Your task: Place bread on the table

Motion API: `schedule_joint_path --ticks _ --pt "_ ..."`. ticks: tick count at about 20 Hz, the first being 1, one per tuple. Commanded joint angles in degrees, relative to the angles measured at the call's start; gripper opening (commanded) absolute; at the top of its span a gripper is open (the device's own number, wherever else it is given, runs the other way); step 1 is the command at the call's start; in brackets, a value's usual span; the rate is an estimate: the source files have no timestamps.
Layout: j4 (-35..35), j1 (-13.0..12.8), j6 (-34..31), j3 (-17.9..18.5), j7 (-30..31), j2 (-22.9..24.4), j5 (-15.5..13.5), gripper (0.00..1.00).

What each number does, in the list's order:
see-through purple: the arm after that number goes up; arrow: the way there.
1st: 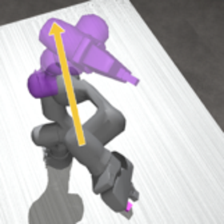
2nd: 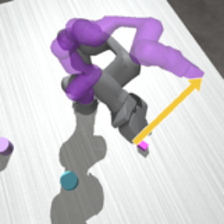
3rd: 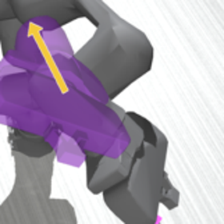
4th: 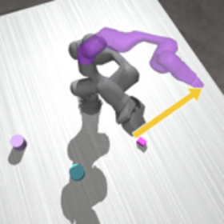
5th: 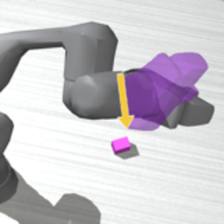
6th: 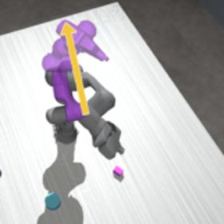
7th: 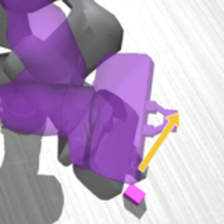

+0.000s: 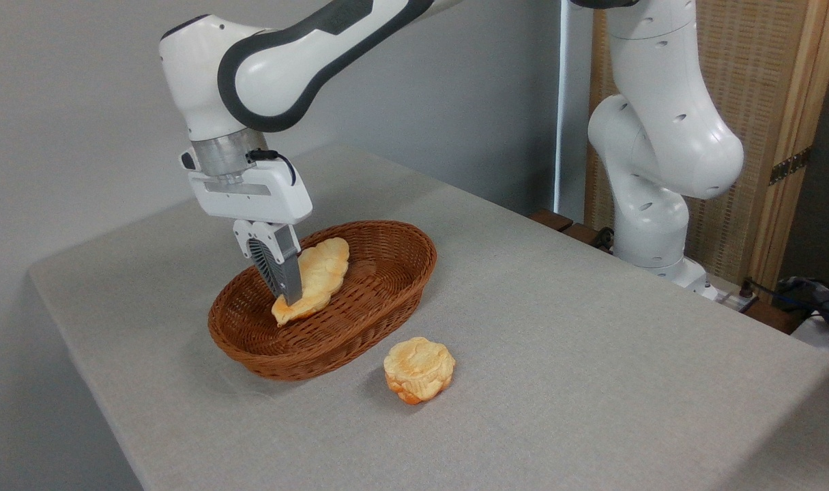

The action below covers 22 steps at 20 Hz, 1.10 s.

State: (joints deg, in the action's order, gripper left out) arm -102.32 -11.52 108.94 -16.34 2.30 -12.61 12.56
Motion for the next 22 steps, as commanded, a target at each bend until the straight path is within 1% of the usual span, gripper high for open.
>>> schedule_joint_path --ticks 1,6,15,17,19,22 --pt "-0.43 0.09 1.27 0.60 -0.10 1.00 0.89 0.00" --pt "-0.08 0.18 0.66 0.69 -0.80 1.36 0.80 0.00" --pt "0.36 1.06 -0.92 1.04 -2.56 3.73 0.10 0.00" --pt "0.36 1.06 -1.19 2.27 -3.96 4.69 -0.16 0.00" --pt "0.36 1.23 -1.89 2.89 -6.24 5.75 -1.48 0.00" --pt "0.36 1.32 -2.59 4.64 -8.36 6.36 -2.19 0.00"
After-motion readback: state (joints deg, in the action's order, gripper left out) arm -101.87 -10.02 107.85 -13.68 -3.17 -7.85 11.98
